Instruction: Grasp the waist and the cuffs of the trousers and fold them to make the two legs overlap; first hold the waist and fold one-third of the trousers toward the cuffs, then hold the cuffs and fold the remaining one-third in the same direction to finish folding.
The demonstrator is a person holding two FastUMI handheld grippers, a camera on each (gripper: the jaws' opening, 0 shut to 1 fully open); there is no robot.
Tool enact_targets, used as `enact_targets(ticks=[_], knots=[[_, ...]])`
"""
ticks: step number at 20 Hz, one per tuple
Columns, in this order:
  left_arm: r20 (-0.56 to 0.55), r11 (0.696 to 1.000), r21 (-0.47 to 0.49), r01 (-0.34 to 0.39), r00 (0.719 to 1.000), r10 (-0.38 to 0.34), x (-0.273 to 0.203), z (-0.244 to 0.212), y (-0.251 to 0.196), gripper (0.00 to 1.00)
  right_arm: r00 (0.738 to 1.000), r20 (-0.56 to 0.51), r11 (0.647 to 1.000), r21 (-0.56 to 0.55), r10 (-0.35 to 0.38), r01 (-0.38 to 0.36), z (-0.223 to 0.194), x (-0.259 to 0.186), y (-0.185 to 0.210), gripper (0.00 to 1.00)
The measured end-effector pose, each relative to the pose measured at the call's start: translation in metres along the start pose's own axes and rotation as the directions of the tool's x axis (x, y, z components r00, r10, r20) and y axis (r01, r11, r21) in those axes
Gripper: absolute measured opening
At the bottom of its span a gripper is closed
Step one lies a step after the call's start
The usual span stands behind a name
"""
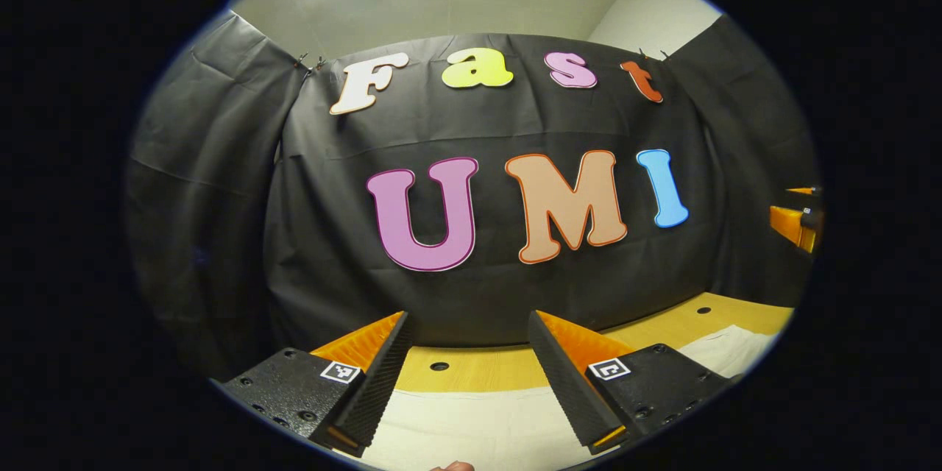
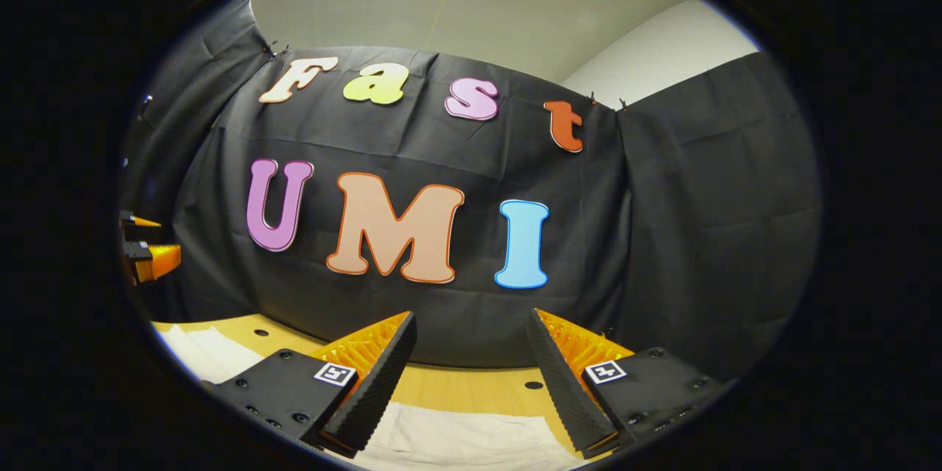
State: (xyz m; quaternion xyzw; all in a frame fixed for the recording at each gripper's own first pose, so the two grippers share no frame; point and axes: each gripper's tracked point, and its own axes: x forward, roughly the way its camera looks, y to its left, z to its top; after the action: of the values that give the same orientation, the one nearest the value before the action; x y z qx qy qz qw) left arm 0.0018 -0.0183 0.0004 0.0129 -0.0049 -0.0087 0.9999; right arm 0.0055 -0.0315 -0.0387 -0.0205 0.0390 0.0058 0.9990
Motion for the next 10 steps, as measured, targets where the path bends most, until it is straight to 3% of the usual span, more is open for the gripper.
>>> enact_targets(ticks=[4,10], knots=[[-0.003,1.0,-0.007,0.004,1.0,-0.004,-0.001,-0.002,-0.003,0.99,0.999,-0.042,0.995,-0.095,-0.017,0.013,-0.023,-0.007,-0.024,0.97],[-0.001,1.0,-0.008,0.013,1.0,-0.013,0.001,-0.002,-0.01,0.96,0.995,-0.099,0.978,-0.21,-0.031,0.01,-0.05,-0.021,-0.055,0.97]])
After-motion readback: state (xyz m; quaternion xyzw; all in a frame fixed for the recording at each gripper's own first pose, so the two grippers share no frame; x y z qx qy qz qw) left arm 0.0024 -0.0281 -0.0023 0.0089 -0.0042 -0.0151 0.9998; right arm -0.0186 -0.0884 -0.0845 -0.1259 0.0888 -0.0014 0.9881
